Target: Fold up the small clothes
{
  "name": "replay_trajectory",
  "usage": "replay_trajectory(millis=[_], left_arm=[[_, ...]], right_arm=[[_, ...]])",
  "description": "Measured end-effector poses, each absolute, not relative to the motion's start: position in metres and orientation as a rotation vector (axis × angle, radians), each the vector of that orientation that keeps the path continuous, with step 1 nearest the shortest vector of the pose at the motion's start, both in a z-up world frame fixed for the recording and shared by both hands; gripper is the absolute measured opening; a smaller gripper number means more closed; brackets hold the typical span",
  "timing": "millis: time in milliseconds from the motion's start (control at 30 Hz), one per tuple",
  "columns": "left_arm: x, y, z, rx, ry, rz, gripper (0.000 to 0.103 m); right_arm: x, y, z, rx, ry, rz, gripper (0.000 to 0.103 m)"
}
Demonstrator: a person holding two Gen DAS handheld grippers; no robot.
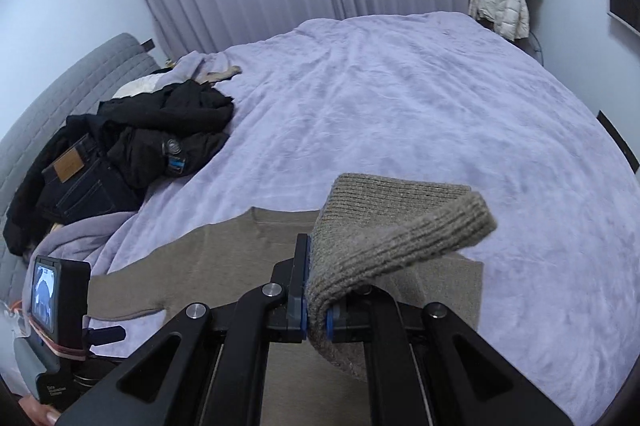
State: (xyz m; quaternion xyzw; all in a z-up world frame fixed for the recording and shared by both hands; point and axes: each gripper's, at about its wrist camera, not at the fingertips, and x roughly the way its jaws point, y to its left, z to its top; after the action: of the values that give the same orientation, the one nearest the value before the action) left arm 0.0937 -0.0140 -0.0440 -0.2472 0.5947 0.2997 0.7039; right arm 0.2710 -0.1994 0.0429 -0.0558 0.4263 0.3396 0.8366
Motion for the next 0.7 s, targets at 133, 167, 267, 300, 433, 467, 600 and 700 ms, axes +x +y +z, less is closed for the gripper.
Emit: replay_trajectory(millis=[133,167,267,300,433,467,600,700], left_arm=[[0.053,0.024,-0.056,-0.603,1.322,0.703,0.102],[0.043,0.032,-0.060,-0.617,1.325,0.706,0.102],[0.018,0.050,-0.072,-0.627,1.341,0.721,0.102],[0.011,0.055,-0.075,-0.633,1.348,0.723,0.102],[-0.011,0.069,-0.083,-0.647,1.357,0.729,0.102],[-0.015,0.073,-0.085,-0.653,1.356,0.729,0.102],[-0.017,0.081,-0.086,-0.689,1.339,0.728,0.102],[-0.003,0.078,-0.082,-0.690,1.305,0.715,0.102]], right_arm=[[0.245,-0.130,0.011,-0.190,0.940,0.759,0.006],[0.238,-0.114,-0.001,-0.217,0.949,0.766,0.006],[0.220,-0.068,-0.048,-0.307,0.991,0.776,0.006],[0.217,-0.057,-0.063,-0.341,1.000,0.768,0.006],[0.203,-0.023,-0.121,-0.464,1.091,0.771,0.010],[0.198,-0.017,-0.132,-0.493,1.125,0.796,0.014],[0.169,-0.017,-0.131,-0.599,1.095,0.865,0.065],[0.164,-0.056,-0.104,-0.596,1.012,0.804,0.072]])
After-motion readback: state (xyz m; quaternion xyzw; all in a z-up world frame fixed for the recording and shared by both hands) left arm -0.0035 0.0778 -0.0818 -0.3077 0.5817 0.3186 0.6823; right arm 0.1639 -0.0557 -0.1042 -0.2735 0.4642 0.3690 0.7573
